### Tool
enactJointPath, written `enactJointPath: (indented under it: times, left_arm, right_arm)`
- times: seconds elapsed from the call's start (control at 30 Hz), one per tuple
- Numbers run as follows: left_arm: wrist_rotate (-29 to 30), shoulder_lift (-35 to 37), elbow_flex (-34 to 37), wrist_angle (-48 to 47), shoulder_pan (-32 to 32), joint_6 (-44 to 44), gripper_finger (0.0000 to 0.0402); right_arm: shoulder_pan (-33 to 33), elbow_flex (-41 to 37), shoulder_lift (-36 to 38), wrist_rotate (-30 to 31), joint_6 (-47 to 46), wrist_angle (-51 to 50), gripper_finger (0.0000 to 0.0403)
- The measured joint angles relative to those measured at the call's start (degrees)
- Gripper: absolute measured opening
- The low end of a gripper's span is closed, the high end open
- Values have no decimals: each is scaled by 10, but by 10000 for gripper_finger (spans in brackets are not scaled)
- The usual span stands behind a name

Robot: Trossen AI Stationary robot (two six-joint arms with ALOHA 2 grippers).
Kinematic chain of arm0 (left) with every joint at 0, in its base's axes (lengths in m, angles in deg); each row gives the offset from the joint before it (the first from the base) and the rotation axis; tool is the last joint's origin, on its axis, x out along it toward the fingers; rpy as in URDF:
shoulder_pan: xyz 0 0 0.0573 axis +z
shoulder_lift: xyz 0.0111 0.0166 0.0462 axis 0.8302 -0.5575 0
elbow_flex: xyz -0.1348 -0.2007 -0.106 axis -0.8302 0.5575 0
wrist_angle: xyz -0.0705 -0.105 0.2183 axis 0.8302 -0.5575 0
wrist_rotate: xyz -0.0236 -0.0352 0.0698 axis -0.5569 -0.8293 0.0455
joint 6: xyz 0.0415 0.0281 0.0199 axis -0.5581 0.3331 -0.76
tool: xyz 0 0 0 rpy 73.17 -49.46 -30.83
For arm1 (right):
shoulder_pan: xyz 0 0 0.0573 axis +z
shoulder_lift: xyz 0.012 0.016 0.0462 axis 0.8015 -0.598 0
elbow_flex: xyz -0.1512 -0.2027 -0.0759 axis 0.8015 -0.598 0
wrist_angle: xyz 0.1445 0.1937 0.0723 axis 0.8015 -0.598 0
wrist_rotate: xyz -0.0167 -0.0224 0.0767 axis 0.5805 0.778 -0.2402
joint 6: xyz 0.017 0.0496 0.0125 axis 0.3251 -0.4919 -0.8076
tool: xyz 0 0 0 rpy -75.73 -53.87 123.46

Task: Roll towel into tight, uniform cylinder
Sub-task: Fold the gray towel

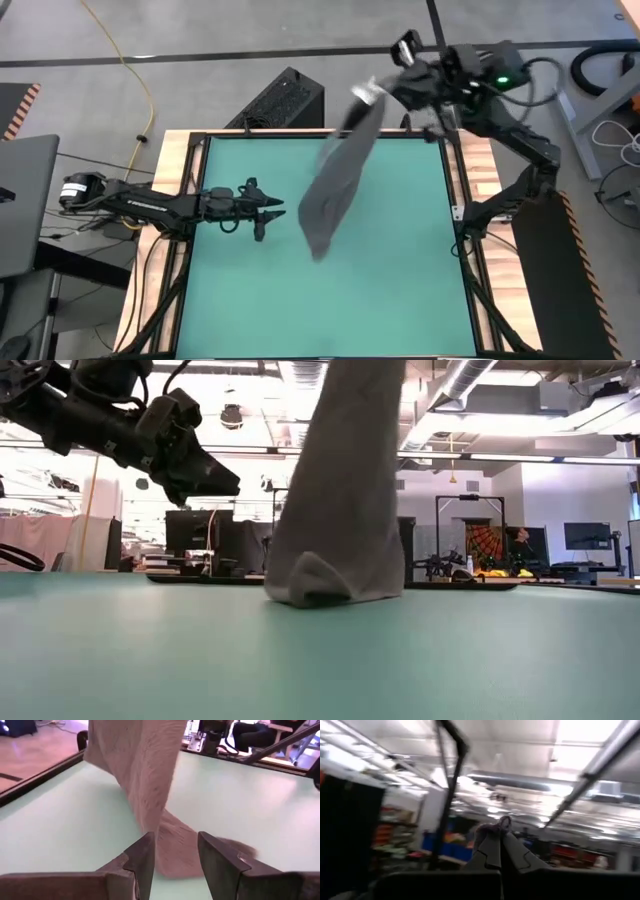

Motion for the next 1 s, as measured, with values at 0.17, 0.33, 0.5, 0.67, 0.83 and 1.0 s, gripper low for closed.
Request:
enactJointPath:
  times: [0.17,0.33,0.5,0.67,0.83,1.0]
  left_arm:
    - [1,26,0,-10,0,-1,138]
    - [-14,24,0,15,0,0,138]
    - [-38,-51,0,146,-1,0,138]
    - [-53,-186,-33,223,-1,-12,138]
    - [-92,-331,-155,220,2,-63,138]
    - [-161,-448,-310,125,17,-90,138]
  right_arm:
    - [32,14,44,-65,3,-46,10]
    - [95,14,75,-84,5,-70,14]
    - [130,14,103,-73,66,-310,15]
    - [187,13,130,114,127,-618,15]
    - [283,2,140,295,39,-724,15]
    - [361,-10,137,385,-2,-763,15]
